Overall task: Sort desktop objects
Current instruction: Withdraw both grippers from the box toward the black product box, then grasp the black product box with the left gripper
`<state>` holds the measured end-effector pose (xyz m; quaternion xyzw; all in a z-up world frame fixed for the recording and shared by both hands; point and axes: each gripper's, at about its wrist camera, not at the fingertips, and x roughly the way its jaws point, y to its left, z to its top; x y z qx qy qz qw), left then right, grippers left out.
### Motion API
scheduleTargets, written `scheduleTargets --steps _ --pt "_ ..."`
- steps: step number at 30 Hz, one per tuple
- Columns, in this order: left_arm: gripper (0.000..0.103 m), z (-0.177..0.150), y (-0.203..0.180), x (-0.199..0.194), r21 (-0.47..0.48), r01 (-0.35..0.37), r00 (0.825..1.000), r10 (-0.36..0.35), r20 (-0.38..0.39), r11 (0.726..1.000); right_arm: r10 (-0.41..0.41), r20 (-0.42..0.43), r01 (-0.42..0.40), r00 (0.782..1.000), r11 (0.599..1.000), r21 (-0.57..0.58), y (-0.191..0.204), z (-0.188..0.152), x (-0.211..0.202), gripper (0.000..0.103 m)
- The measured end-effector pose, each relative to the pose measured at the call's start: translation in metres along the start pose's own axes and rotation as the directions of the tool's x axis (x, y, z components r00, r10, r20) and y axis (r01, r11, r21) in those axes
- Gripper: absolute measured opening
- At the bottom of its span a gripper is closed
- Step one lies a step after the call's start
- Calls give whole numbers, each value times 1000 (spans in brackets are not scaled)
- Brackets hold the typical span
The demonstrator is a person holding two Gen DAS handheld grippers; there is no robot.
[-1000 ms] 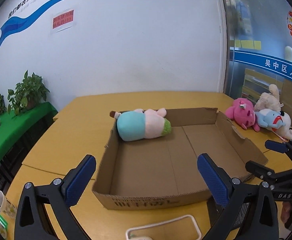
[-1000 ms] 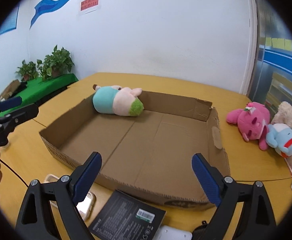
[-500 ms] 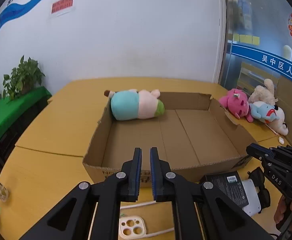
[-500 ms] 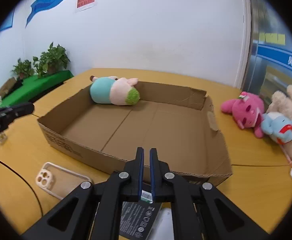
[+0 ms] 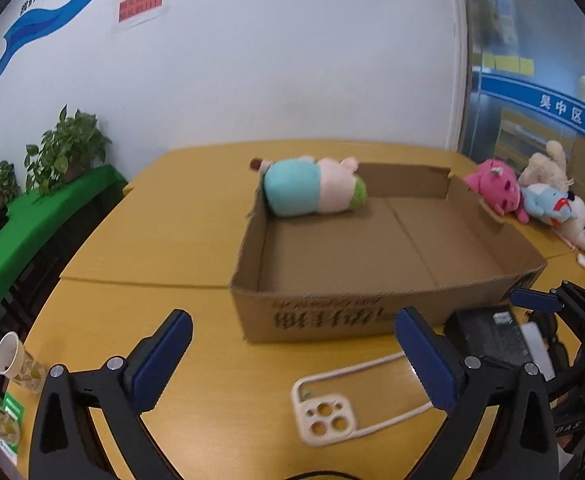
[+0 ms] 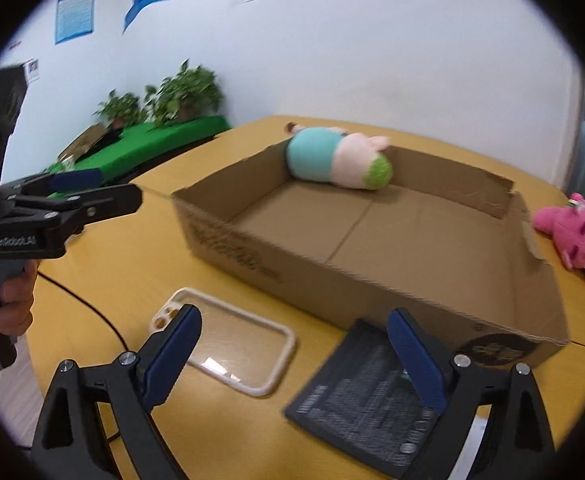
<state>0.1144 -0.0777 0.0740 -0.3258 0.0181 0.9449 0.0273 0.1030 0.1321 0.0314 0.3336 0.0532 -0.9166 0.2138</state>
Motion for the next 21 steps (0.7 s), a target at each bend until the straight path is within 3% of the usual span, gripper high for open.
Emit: scheduleTargets --steps 6,13,17,19,21 --pt "101 -18 29 13 -46 33 992 -39 -120 998 219 -58 -216 974 974 64 27 1 38 95" --pt "96 -42 30 45 -78 124 955 -141 -261 989 159 -177 -137 971 982 133 14 -12 66 95" --pt "95 -37 12 48 -101 230 937 -248 -246 968 120 -132 -102 984 986 134 1 -16 39 95" --pt "95 -30 -3 48 -103 305 918 -321 -234 947 91 -93 -78 992 988 134 -10 -21 18 95" --pt "95 -24 -20 54 -117 386 881 -403 -247 915 87 -94 -73 992 987 145 -23 -28 7 95"
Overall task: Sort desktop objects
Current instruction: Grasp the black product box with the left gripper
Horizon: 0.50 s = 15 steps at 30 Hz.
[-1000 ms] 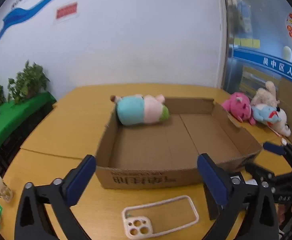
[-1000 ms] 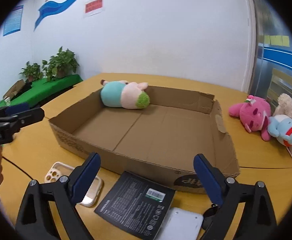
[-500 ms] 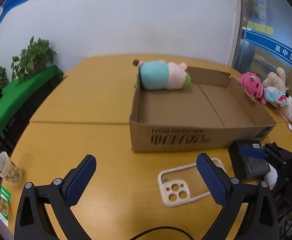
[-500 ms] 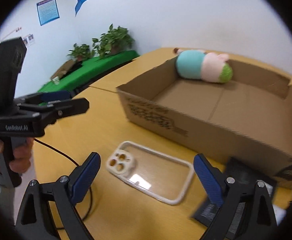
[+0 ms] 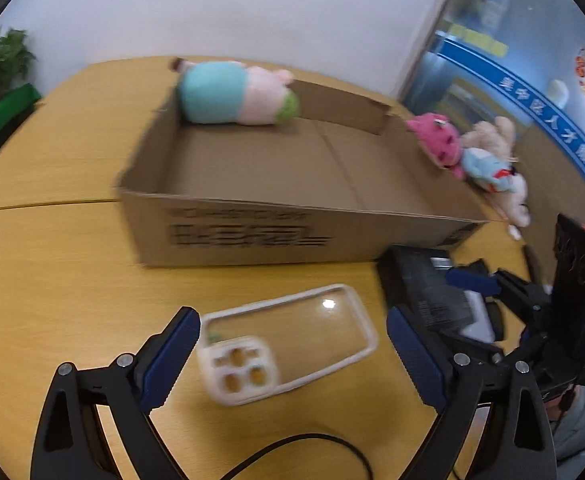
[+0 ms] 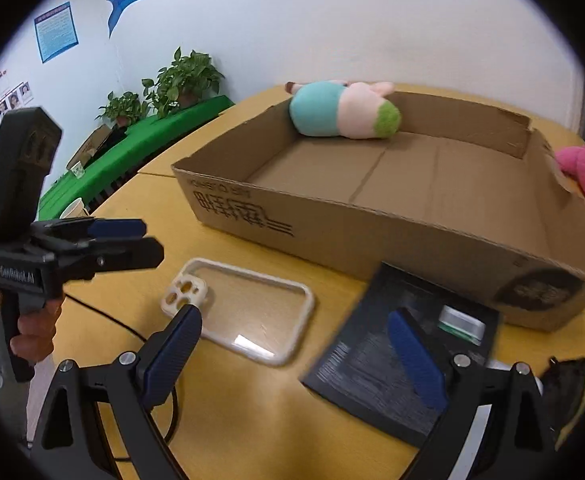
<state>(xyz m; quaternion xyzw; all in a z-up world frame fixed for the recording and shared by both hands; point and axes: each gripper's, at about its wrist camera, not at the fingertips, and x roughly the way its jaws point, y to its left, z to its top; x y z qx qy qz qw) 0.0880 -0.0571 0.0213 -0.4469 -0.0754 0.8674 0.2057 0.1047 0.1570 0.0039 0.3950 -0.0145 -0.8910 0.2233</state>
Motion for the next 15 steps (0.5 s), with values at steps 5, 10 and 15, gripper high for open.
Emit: scheduleTargets --steps 5,10,15 --pt "95 14 -33 40 7 177 982 -177 -73 984 -51 -28 52 998 998 38 -39 -27 -24 95" --pt "95 23 -62 87 -31 294 942 -295 -161 955 -47 -54 51 997 996 72 -63 -35 -30 95" --pt "95 20 -72 109 -58 287 934 -292 -206 956 -36 -89 38 995 999 20 -59 -32 -7 95"
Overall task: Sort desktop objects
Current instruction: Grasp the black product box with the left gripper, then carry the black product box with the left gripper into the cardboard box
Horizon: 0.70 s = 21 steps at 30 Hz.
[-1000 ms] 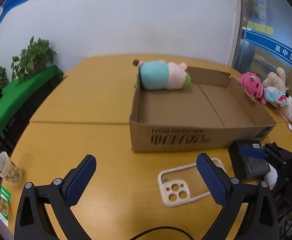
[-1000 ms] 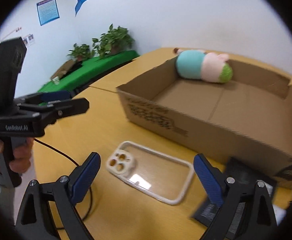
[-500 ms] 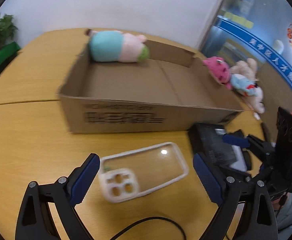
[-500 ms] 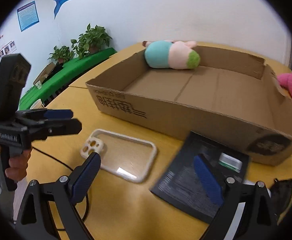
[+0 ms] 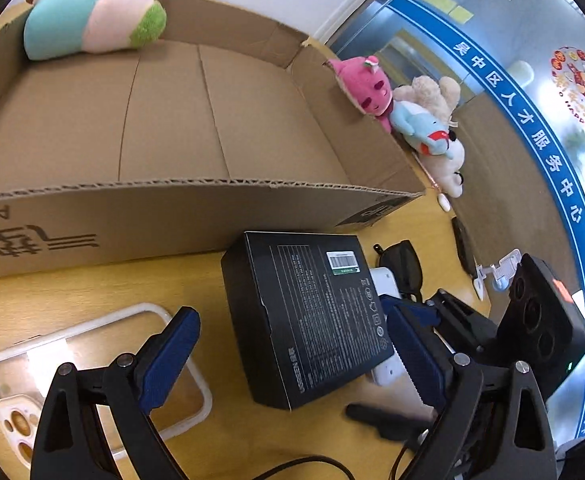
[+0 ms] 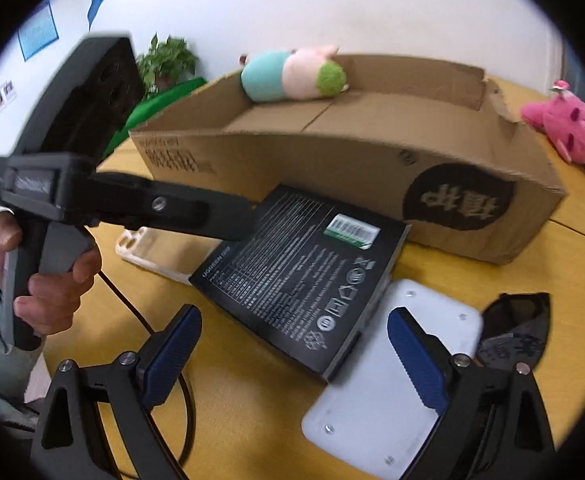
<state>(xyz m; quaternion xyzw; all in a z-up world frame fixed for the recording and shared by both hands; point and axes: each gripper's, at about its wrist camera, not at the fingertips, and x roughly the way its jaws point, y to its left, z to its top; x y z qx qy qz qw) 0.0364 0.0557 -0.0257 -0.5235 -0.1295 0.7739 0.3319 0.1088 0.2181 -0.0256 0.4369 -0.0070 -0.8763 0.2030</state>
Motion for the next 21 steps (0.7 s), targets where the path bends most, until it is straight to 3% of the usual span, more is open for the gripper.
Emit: scheduleTargets --steps 2,4,7,15,21 --pt "91 0 0 4 -11 -8 1000 8 -8 1000 20 -2 -20 1000 999 -38 10 4 2 96" --pt "85 -2 1 8 -16 -24 999 24 -23 1000 93 -5 -93 996 993 -75 18 6 -1 96" --pt "68 -5 1 16 3 -54 997 54 -49 999 54 23 -51 998 991 -125 24 6 -8 96" --pt "66 -14 2 13 -28 -47 998 45 -49 999 -121 3 120 993 979 -166 27 7 9 93" --pt "65 -19 -2 -5 -47 -68 998 69 9 997 -109 50 116 993 979 -166 36 7 -1 89"
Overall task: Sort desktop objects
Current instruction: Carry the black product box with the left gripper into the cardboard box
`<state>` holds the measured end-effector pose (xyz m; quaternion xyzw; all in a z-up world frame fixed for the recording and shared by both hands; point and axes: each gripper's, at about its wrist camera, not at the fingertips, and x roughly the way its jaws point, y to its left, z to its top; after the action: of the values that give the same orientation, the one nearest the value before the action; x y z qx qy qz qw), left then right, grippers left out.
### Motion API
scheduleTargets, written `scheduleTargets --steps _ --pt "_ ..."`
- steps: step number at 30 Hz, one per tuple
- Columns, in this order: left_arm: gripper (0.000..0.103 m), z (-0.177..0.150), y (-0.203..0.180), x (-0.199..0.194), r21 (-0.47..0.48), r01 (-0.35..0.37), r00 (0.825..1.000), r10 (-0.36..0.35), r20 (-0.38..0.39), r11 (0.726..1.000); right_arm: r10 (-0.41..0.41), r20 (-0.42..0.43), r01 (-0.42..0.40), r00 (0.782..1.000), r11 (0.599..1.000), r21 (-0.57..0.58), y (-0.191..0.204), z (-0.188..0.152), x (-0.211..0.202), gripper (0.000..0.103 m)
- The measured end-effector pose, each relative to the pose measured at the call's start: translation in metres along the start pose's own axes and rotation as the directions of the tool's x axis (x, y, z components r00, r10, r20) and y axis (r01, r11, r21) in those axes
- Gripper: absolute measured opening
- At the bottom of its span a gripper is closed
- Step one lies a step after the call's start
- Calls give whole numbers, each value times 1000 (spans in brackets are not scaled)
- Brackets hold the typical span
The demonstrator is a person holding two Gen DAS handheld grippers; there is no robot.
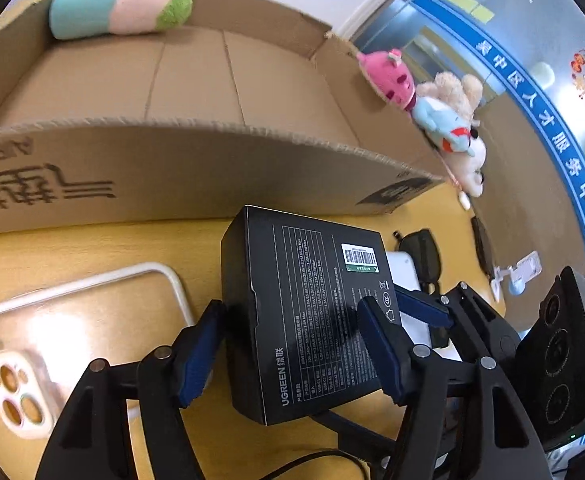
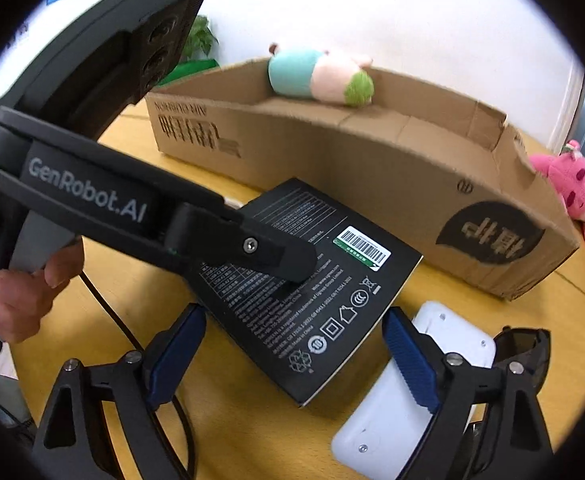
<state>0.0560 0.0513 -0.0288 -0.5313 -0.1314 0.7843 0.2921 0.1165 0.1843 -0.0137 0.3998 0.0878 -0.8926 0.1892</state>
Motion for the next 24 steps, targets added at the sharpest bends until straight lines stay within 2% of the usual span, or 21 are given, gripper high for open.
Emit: scheduleTargets --steps 3,7,11,17,20,24 --pt "65 4 -11 -24 22 -2 999 1 54 1000 -12 52 14 999 1000 -25 4 11 -17 89" --pt "65 22 -36 -67 85 -16 989 3 150 996 -40 150 51 988 996 -69 6 42 -52 89" --pt "65 53 -65 -117 169 -58 967 13 256 984 -57 254 88 966 990 -111 4 82 -84 89" --pt "65 99 -90 -171 237 -107 932 14 363 966 -83 378 159 922 972 -174 0 140 -119 89" --pt "65 121 -96 -187 256 -130 913 15 407 958 -82 406 167 910 969 -180 -6 167 -124 89" --pt "65 149 -90 -197 250 -124 903 5 429 960 -78 420 174 904 965 -197 -15 196 -121 89"
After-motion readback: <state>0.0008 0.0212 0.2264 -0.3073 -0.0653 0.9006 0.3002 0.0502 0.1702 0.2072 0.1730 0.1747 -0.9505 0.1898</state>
